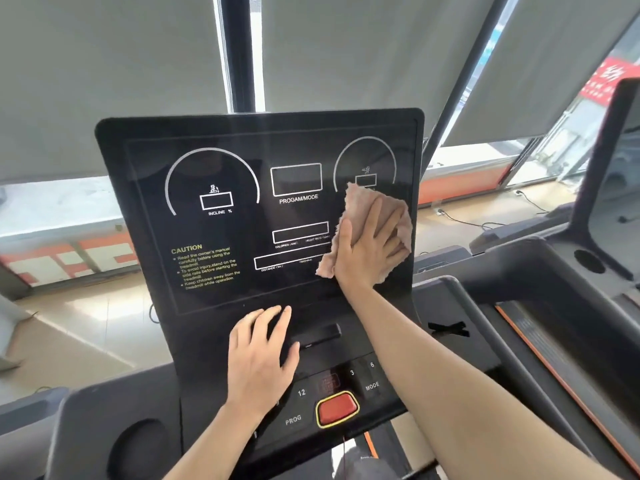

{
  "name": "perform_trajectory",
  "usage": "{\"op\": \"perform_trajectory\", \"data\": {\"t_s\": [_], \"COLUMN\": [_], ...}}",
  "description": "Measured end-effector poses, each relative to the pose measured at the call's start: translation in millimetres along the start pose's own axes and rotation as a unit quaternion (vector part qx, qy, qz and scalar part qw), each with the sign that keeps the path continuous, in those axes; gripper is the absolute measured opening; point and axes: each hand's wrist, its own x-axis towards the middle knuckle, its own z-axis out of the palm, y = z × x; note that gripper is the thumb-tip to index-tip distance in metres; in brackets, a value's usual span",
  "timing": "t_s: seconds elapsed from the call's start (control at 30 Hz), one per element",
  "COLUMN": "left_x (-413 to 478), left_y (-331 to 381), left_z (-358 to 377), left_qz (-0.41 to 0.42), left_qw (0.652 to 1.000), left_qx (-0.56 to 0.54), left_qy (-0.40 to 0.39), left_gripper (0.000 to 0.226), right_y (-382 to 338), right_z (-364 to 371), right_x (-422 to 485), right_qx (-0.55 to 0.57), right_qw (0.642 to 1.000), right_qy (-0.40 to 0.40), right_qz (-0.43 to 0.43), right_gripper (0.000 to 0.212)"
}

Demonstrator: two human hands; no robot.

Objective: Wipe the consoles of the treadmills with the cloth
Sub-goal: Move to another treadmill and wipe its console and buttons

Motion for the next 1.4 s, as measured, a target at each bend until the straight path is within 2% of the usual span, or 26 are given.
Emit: {"op": "perform_trajectory", "data": {"t_s": [0.13, 0.27, 0.33, 0.57, 0.73, 0.97, 1.13, 1.2, 1.3, 1.4], "left_x": [5, 5, 7, 5, 5, 7, 6, 6, 5, 3], "left_y": [2, 3, 11, 15, 15, 16, 10, 10, 9, 7], "left_z": [3, 5, 9, 10, 13, 19, 17, 15, 13, 11], "left_qz": [-0.011, -0.031, -0.039, -0.077, -0.077, -0.080, -0.061, -0.059, -0.054, -0.044], "left_qw": [1.000, 0.999, 0.999, 0.996, 0.996, 0.994, 0.996, 0.996, 0.997, 0.998], "left_qx": [0.004, -0.008, -0.022, -0.027, -0.019, -0.019, -0.021, -0.024, -0.026, -0.022], "left_qy": [-0.002, 0.015, 0.023, 0.030, 0.042, 0.071, 0.065, 0.063, 0.056, 0.037], "left_gripper": [0.051, 0.047, 0.047, 0.048, 0.045, 0.042, 0.043, 0.044, 0.046, 0.049], "right_y": [15, 14, 11, -59, -67, 0, 92, 120, 149, 166], "right_z": [6, -4, -22, -78, -97, -71, -27, -20, -18, -18], "right_x": [-10, 9, 34, 121, 151, 128, 80, 57, 25, -3], "right_qx": [0.018, -0.009, -0.003, 0.139, 0.181, 0.162, 0.085, 0.095, 0.074, 0.029], "right_qw": [0.999, 1.000, 1.000, 0.989, 0.981, 0.968, 0.979, 0.978, 0.976, 0.969], "right_qy": [-0.015, -0.026, -0.006, 0.031, 0.019, 0.006, -0.090, -0.128, -0.174, -0.206], "right_qz": [0.028, 0.007, -0.003, -0.033, -0.062, -0.190, -0.163, -0.135, -0.111, -0.130], "right_gripper": [0.080, 0.076, 0.075, 0.076, 0.067, 0.065, 0.063, 0.058, 0.056, 0.060]}}
